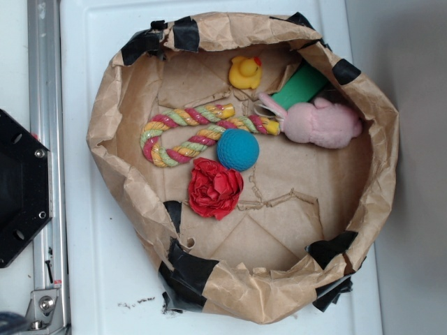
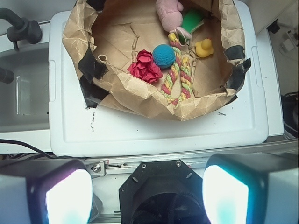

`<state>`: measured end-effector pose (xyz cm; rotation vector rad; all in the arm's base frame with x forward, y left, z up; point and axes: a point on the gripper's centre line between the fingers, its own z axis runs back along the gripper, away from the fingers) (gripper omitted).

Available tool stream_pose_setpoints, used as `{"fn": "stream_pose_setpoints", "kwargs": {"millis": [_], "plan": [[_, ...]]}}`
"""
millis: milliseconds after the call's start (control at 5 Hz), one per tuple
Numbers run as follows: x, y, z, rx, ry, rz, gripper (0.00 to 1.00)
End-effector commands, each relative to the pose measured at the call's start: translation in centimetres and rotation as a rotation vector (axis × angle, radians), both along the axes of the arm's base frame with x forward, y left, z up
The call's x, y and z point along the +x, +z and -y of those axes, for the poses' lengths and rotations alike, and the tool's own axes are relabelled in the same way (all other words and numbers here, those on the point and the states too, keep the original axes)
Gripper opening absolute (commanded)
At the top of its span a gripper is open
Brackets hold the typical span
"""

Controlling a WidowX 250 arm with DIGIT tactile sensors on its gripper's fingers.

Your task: Grab the red paper.

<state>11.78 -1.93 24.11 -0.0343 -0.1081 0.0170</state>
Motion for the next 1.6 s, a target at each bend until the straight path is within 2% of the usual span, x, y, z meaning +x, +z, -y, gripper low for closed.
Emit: {"fn": "stream_pose_setpoints", "kwargs": {"millis": [0, 200, 400, 600, 1200, 1400], "plan": [[0.0, 0.0, 0.0, 0.0, 0.0, 0.0, 1.0], [2.6, -2.3, -2.2, 0.116, 0.251, 0.0, 1.0], [6.4, -3.4, 0.1, -0.074, 0.499, -0.013, 1.0], [10.4, -6.4, 0.7, -0.142, 0.676, 0.055, 1.0], [10.4, -6.4, 0.7, -0.142, 0.676, 0.055, 1.0], [11.0, -11.3, -1.9, -0.093, 0.749, 0.137, 1.0]]}}
